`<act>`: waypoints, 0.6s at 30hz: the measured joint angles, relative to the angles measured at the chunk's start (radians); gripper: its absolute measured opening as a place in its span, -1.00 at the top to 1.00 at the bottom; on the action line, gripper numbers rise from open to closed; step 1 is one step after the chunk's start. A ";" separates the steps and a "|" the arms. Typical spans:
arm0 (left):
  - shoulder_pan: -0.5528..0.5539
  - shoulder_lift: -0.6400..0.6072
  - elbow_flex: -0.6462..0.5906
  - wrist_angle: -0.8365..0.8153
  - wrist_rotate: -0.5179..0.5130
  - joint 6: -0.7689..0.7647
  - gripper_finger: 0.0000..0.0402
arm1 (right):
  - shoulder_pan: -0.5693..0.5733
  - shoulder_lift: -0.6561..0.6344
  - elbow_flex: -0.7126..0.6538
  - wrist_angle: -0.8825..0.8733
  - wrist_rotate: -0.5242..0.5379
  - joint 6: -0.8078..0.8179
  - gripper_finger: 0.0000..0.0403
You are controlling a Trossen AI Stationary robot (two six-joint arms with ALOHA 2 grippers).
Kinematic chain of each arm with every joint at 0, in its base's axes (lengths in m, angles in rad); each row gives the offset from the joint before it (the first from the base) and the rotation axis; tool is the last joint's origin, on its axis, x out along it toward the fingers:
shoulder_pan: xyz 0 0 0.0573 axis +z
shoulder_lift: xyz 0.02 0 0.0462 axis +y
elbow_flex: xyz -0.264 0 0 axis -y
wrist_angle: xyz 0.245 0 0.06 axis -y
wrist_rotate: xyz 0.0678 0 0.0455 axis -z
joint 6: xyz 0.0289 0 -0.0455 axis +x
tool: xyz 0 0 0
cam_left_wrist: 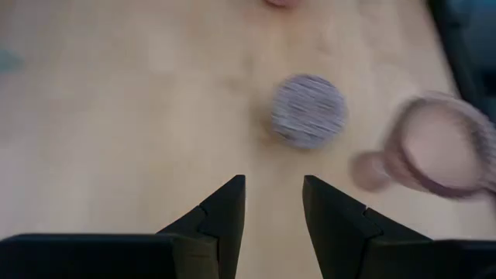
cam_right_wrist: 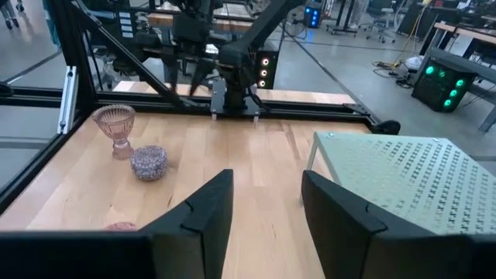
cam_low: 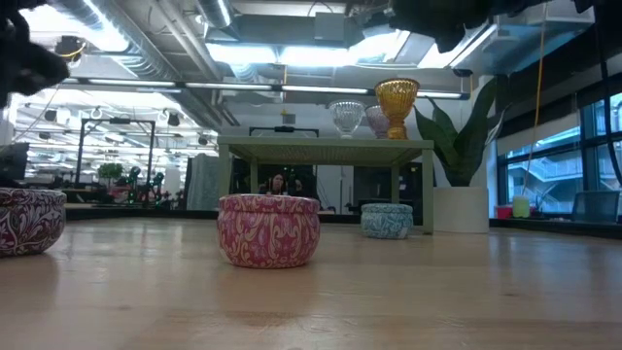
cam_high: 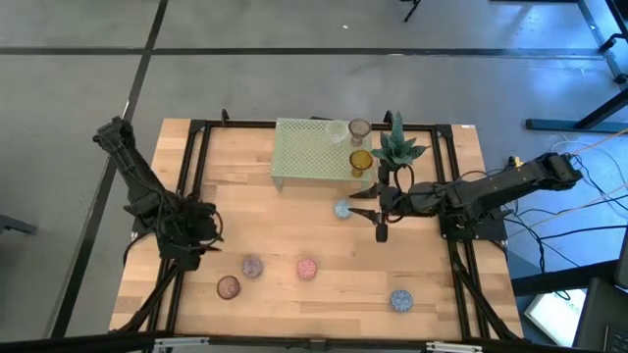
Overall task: Pick & Place candle stick holders
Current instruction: Align the purple glass candle holder with the transparent glass candle holder on the shelf
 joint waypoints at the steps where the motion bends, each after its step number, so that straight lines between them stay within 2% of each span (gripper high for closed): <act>1: -0.016 -0.008 -0.017 0.029 0.019 -0.008 0.37 | 0.000 0.007 0.000 0.001 0.000 0.000 0.21; 5: -0.069 -0.016 -0.099 0.216 0.091 0.009 0.37 | 0.000 0.035 0.000 0.001 -0.010 0.001 0.21; 12: -0.112 0.017 -0.286 0.599 0.113 0.004 0.37 | 0.000 0.081 0.000 0.002 -0.010 0.000 0.21; 18: -0.112 0.064 -0.389 0.776 0.107 0.000 0.37 | 0.000 0.089 0.000 0.005 -0.010 0.000 0.21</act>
